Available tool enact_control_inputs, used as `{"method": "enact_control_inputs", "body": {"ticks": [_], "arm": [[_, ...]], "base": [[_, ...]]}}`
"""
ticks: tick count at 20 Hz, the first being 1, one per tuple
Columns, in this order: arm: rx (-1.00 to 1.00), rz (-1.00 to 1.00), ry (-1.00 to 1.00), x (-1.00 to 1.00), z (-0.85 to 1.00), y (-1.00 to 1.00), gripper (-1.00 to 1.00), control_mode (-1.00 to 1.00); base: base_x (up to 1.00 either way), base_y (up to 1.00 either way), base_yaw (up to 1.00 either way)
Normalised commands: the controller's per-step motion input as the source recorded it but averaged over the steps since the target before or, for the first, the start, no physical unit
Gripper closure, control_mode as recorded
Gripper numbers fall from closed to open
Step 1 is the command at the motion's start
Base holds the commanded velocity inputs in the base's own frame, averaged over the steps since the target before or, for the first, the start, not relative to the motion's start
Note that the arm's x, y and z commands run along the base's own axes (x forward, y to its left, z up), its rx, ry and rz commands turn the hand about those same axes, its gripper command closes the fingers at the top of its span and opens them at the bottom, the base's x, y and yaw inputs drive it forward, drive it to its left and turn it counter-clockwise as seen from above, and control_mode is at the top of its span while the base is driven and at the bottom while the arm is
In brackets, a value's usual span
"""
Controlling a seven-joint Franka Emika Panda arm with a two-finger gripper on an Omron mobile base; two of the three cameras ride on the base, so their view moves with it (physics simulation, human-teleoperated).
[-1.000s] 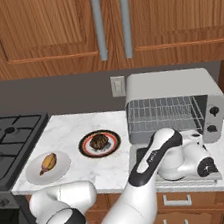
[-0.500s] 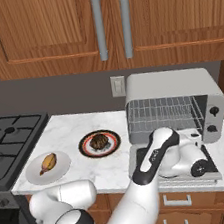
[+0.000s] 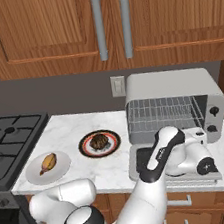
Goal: Open the toaster oven door. Place the bread on the bottom rack in the toaster oven and place the chicken drumstick on the top rack.
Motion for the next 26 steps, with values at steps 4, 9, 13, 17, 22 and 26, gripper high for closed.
{"method": "enact_control_inputs", "body": {"ticks": [4, 9, 13, 17, 22, 26], "arm": [[-0.03, 0.00, 0.00, 0.08, -0.19, 0.00, -1.00, -1.00], [0.00, -0.04, 0.00, 0.11, -0.07, 0.00, -1.00, -1.00], [-0.02, -0.06, 0.01, 0.13, 0.00, 0.00, -1.00, -1.00], [-0.03, -0.07, 0.04, 0.18, -0.01, 0.04, -1.00, -1.00], [-0.02, -0.06, 0.06, 0.20, -0.01, 0.00, -1.00, -1.00], [0.00, -0.04, 0.09, 0.16, 0.00, 0.00, -1.00, -1.00]], "base": [[0.00, 0.00, 0.00], [0.00, 0.00, 0.00], [0.00, 0.00, 0.00], [0.00, 0.00, 0.00], [0.00, 0.00, 0.00], [0.00, 0.00, 0.00]]}}
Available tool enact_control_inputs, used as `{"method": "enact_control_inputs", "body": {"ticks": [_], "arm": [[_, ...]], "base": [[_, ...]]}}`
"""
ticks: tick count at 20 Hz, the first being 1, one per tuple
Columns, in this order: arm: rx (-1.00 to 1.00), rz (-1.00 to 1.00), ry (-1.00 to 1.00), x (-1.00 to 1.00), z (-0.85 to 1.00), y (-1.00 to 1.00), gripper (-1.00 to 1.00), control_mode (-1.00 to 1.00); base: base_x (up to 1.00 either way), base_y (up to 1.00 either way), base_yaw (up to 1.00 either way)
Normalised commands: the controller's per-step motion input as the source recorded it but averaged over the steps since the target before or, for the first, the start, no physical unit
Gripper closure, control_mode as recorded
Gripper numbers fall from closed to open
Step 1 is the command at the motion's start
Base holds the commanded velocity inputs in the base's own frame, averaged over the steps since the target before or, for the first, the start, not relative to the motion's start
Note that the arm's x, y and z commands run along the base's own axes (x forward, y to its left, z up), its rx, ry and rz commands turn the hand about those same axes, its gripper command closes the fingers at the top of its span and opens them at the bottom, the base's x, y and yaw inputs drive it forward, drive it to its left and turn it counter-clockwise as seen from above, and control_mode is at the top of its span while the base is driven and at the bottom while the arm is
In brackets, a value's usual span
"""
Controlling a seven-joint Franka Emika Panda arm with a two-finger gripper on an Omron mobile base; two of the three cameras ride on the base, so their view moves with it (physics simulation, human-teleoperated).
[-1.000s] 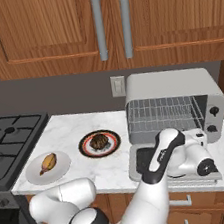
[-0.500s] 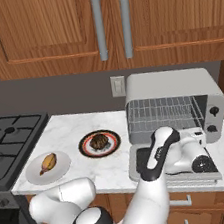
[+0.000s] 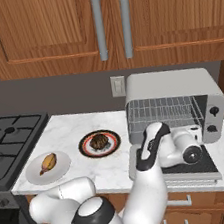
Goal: Open the toaster oven door. Place the bread on the bottom rack in the toaster oven and place the chicken drumstick on the top rack.
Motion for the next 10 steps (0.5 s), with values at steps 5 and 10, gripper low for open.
{"method": "enact_control_inputs", "body": {"ticks": [5, 10], "arm": [[0.00, -0.02, 0.07, 0.09, -0.04, 0.00, -1.00, -1.00], [0.00, 0.00, 0.01, 0.04, -0.02, 0.00, -1.00, -1.00]], "base": [[0.00, 0.00, 0.00], [0.00, 0.00, 0.00]]}}
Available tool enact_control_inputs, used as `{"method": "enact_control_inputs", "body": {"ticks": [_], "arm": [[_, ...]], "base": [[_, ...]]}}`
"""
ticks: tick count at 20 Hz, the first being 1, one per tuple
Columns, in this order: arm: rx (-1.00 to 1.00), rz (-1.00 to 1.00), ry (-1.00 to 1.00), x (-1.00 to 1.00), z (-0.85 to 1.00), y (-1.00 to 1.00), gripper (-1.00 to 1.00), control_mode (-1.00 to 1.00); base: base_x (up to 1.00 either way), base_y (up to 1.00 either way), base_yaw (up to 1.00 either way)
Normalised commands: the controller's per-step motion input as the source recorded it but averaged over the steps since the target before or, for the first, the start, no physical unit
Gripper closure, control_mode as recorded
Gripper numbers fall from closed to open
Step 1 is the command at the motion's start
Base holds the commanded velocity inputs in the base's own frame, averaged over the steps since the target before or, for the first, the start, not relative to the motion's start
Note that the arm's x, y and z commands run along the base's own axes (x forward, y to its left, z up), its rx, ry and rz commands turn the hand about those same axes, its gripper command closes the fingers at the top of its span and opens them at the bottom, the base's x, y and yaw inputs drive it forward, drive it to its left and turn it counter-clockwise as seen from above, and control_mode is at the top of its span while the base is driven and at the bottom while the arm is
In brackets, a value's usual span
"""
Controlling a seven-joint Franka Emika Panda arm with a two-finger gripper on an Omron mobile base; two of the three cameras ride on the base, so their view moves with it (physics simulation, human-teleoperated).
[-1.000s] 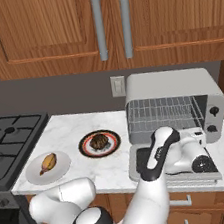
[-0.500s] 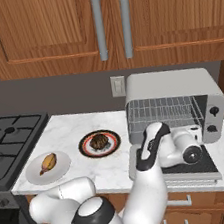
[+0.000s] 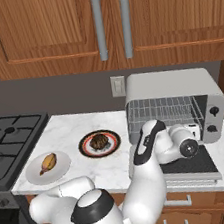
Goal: Open the toaster oven door. Place the bread on the bottom rack in the toaster oven and place the chicken drumstick on the top rack.
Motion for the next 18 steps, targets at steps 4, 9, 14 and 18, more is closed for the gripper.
{"method": "enact_control_inputs", "body": {"ticks": [4, 9, 14, 18], "arm": [[0.00, 0.00, 0.00, 0.01, -0.01, 0.00, -1.00, -1.00], [0.00, 0.00, 0.00, 0.02, -0.03, 0.00, -1.00, -1.00], [0.00, 0.00, 0.00, 0.07, -0.04, 0.01, -1.00, -1.00], [0.00, 0.00, 0.00, 0.03, -0.04, 0.06, -1.00, -1.00]], "base": [[0.00, 0.00, 0.00], [0.00, 0.00, 0.00], [0.00, 0.00, 0.00], [0.00, 0.00, 0.00]]}}
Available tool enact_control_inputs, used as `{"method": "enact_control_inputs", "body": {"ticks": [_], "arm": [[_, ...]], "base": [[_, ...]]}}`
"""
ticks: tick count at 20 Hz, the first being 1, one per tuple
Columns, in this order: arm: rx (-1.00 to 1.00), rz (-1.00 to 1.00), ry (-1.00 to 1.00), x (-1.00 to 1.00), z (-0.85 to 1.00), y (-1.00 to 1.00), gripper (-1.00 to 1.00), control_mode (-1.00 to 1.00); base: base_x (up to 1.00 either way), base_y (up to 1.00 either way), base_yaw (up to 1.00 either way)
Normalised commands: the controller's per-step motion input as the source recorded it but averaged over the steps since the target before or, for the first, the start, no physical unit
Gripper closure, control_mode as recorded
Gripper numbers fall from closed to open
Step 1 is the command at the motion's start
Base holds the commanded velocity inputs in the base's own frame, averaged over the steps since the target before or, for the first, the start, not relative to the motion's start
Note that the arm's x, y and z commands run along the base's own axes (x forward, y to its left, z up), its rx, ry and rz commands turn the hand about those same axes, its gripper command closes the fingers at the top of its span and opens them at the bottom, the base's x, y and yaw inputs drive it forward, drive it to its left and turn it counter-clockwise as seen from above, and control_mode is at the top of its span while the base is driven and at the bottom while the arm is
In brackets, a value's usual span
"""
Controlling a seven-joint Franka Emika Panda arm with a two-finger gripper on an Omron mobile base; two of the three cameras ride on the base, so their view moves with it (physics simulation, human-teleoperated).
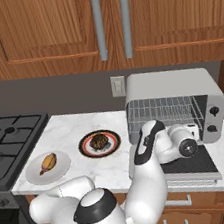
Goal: Open the toaster oven door. Place the bread on the bottom rack in the toaster oven and place the chicken drumstick on the top rack.
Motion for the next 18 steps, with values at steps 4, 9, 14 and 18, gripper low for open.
{"method": "enact_control_inputs", "body": {"ticks": [4, 9, 14, 18], "arm": [[0.00, 0.00, 0.00, 0.08, -0.03, 0.09, -1.00, -1.00], [0.00, 0.00, 0.00, 0.20, -0.02, 0.08, -1.00, -1.00], [0.00, 0.00, 0.00, 0.18, -0.09, 0.06, -1.00, -1.00], [0.00, 0.00, 0.00, 0.08, -0.16, 0.00, -1.00, -1.00]], "base": [[0.00, 0.00, 0.00], [0.00, 0.00, 0.00], [0.00, 0.00, 0.00], [0.00, 0.00, 0.00]]}}
